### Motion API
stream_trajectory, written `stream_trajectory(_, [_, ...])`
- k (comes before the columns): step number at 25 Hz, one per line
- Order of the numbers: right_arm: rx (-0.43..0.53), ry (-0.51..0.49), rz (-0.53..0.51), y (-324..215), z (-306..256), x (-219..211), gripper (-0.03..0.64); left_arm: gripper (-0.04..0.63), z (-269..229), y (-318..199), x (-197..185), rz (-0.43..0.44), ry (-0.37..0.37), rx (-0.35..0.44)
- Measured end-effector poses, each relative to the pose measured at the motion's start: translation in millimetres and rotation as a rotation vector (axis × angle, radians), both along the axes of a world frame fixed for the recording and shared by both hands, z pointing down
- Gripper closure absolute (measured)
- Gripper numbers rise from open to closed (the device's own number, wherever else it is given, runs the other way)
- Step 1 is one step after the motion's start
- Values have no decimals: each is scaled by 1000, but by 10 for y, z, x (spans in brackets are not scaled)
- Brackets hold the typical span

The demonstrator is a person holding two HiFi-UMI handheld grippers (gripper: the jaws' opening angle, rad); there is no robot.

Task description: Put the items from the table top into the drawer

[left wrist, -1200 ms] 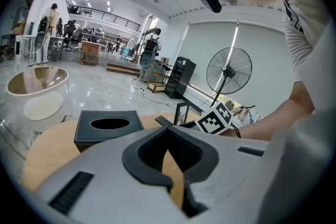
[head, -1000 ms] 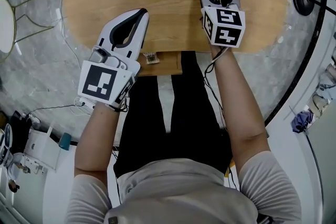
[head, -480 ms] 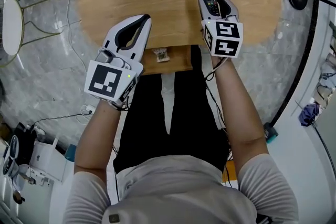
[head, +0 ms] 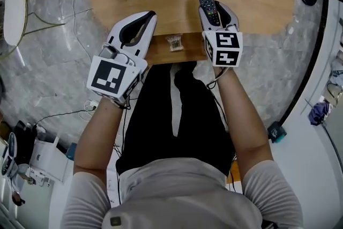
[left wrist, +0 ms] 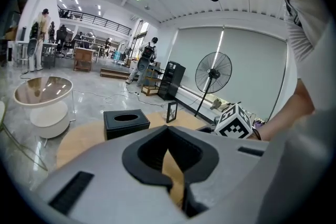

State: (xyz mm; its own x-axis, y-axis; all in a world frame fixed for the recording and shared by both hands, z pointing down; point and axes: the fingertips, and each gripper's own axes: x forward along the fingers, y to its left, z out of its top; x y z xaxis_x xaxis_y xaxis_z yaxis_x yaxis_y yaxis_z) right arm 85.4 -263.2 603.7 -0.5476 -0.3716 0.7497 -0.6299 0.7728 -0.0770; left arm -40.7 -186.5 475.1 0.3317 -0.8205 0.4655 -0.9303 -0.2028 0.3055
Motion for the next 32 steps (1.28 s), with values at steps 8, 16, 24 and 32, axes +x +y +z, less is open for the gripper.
stream_trajectory(8, [-7,-21,-143,594,102,-32,407,586,46,571,90,-110,-19,2])
stream_trajectory(16, [5,-34,-296,1088,231,-42,407,586,266,1083,334,-196,-11,-9])
stream_trajectory(24, [-8,-25,-377,1510,525,-117,407,586,591,1504,288,-251,-2,-26])
stream_trajectory(32, [-8,-11,-468,1880,795,-143,407,586,908,1795,274,-287,9,-46])
